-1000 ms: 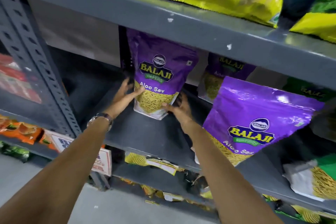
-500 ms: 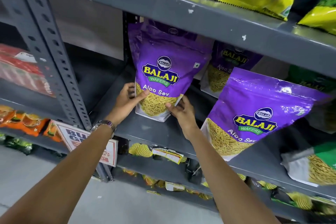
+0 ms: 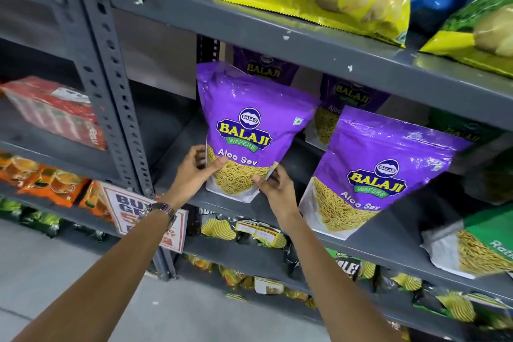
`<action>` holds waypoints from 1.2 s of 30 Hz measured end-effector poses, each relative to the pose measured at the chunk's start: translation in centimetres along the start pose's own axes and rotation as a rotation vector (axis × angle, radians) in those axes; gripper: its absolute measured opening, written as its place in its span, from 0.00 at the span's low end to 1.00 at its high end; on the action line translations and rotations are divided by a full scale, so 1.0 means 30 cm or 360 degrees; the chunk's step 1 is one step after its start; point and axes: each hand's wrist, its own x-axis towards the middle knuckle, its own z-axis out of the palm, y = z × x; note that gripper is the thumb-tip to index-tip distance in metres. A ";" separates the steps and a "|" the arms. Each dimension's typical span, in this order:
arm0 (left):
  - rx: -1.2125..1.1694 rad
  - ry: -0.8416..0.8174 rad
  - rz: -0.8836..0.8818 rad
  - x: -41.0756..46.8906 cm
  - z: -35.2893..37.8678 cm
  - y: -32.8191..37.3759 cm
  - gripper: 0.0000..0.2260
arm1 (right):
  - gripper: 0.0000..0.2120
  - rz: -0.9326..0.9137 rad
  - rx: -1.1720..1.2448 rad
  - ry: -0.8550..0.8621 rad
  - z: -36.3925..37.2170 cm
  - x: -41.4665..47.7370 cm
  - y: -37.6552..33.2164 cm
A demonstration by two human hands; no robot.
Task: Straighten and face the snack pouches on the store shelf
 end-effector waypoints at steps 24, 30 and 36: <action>0.0008 0.0065 -0.0005 -0.056 0.009 0.007 0.41 | 0.20 0.0123 -0.0160 0.0026 0.002 -0.037 -0.001; -0.0071 0.0032 0.0050 -0.080 0.017 0.029 0.39 | 0.23 0.0096 -0.0274 -0.0009 -0.004 -0.061 -0.040; -0.0186 0.0402 0.0585 -0.200 0.041 0.145 0.23 | 0.23 -0.0078 -0.0158 0.0157 -0.005 -0.200 -0.159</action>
